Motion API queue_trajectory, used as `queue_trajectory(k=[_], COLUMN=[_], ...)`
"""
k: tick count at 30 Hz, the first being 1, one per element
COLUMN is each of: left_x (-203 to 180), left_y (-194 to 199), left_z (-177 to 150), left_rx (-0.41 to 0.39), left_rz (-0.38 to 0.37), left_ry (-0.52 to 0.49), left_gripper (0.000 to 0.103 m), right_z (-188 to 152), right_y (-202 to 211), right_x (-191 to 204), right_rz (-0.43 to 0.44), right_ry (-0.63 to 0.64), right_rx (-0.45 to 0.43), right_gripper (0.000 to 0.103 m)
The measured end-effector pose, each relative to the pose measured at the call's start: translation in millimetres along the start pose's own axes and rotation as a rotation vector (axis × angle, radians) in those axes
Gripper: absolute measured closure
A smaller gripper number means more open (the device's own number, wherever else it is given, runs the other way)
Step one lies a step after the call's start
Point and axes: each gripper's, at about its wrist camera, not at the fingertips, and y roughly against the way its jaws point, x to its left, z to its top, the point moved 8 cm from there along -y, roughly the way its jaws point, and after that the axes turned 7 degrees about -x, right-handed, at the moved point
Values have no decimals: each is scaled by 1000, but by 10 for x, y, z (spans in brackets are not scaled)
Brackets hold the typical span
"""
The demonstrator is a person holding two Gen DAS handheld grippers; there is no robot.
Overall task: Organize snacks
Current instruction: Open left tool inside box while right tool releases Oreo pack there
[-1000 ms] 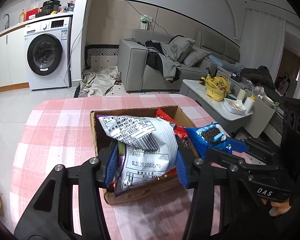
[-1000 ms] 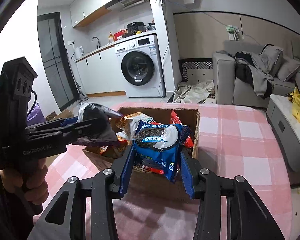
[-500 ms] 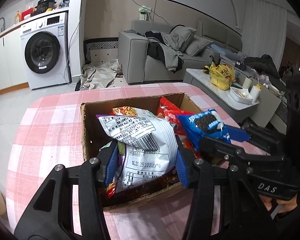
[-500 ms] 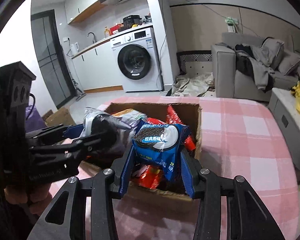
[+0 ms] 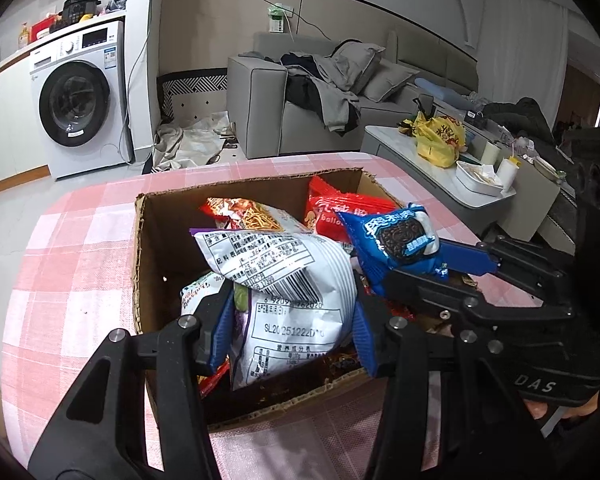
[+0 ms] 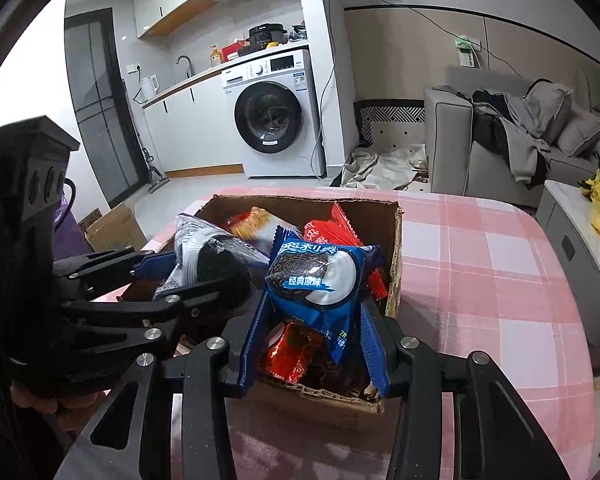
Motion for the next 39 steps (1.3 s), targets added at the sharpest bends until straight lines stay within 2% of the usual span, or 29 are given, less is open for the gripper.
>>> queue_trajectory(k=[5, 15, 25, 32, 35, 37, 39], left_x=[30, 133, 103, 74, 74, 72, 44], left_y=[-44, -55, 32, 54, 93, 149, 227], left_z=[-35, -85, -96, -90, -78, -67, -61], left_rx=[0, -9, -9, 0, -2, -8, -21], left_rz=[15, 12, 24, 43, 54, 68, 69], left_ry=[-31, -20, -80, -56, -50, -57, -65], left_gripper=[56, 55, 54, 54, 51, 36, 24], right_z=[-22, -62, -113, -103, -80, -31, 21], right_y=[23, 45, 61, 58, 98, 193, 306], right_x=[0, 80, 96, 102, 128, 147, 161], right_rz=[3, 13, 41, 23, 46, 40, 33], right_ry=[23, 41, -31, -19, -14, -2, 8], right_rx=[3, 20, 33, 30, 21, -22, -64], right_gripper=[59, 59, 59, 57, 48, 28, 19])
